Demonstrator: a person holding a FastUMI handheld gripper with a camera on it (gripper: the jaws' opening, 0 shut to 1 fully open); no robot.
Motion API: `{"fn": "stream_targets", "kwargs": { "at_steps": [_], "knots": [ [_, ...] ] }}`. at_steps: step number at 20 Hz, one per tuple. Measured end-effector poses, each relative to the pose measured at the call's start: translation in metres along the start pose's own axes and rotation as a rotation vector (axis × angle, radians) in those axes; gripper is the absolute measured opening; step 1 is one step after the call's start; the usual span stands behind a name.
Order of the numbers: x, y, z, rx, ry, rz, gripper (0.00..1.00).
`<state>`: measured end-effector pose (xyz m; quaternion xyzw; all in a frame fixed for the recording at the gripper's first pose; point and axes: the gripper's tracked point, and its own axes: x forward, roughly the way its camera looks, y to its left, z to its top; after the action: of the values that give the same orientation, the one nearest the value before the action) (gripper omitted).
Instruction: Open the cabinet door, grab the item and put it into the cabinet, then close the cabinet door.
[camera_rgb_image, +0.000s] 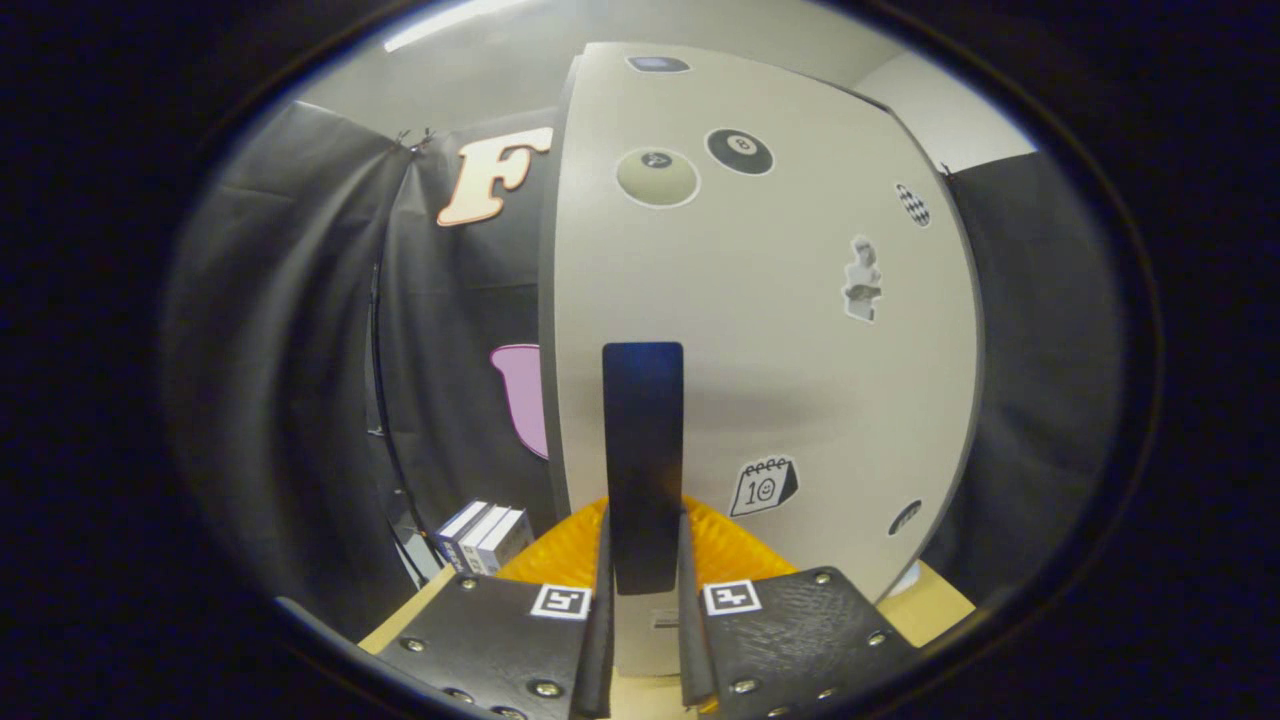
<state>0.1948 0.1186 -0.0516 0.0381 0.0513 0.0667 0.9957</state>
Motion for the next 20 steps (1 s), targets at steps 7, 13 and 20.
{"fn": "stream_targets", "kwargs": {
  "at_steps": [7,13,20],
  "knots": [
    [-0.054,-0.024,0.000,0.040,0.021,0.002,0.18],
    [-0.094,-0.051,-0.003,0.046,0.009,-0.019,0.18],
    [-0.162,-0.104,-0.005,0.062,0.010,-0.067,0.17]
  ]
}}
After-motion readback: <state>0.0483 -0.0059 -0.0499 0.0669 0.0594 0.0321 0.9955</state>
